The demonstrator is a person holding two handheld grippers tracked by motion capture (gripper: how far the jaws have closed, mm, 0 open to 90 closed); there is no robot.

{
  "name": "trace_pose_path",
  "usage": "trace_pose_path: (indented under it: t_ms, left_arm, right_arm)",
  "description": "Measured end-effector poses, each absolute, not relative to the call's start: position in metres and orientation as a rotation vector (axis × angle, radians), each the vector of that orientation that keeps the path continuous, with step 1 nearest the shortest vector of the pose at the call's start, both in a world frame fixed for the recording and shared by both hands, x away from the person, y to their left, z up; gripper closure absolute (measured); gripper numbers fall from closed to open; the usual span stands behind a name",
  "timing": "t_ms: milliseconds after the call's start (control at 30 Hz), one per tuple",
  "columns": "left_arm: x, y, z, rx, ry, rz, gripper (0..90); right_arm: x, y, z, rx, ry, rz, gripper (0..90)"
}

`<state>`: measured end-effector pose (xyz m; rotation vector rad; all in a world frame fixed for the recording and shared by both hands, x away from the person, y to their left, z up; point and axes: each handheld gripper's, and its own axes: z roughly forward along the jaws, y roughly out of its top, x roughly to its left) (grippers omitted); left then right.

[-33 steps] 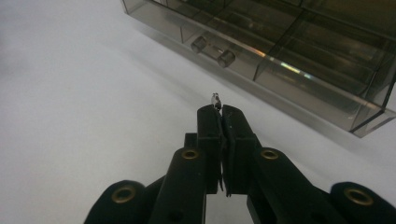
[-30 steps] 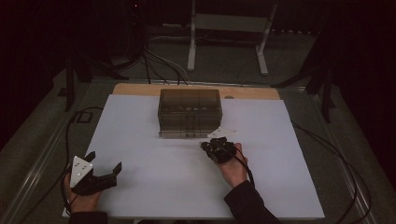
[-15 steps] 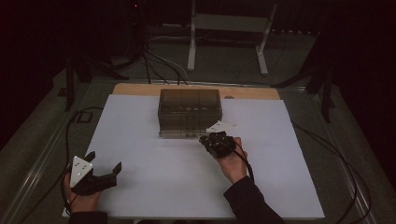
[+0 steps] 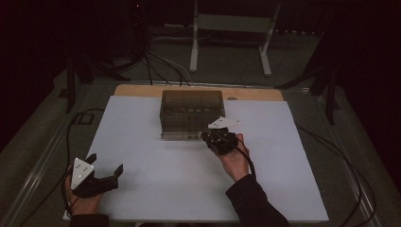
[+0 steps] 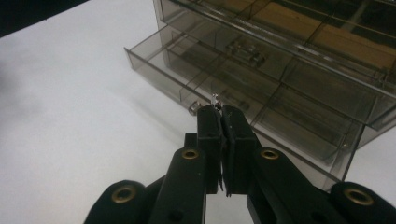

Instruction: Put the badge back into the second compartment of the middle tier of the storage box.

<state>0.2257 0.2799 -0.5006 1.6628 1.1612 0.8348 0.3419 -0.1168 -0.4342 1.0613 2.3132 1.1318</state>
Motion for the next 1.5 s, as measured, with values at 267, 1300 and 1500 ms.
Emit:
trace_pose_path:
  t_ms: [267,1300,1500]
  left_arm:
    - [0.225,0.281,-0.501,1.662,1.163,0.835,0.5]
    - [0.226,0.282,-0.501,1.661,1.161,0.835,0.5]
    - [0.225,0.282,-0.501,1.658,1.163,0.834,0.5]
  right_arm:
    - [0.352,-0.110,-0.433,1.054,2.313,1.119,88.0]
    - [0.378,-0.098,-0.440,1.070,2.300,1.037,88.0]
    - [0.381,-0.097,-0.447,1.088,2.310,1.007,88.0]
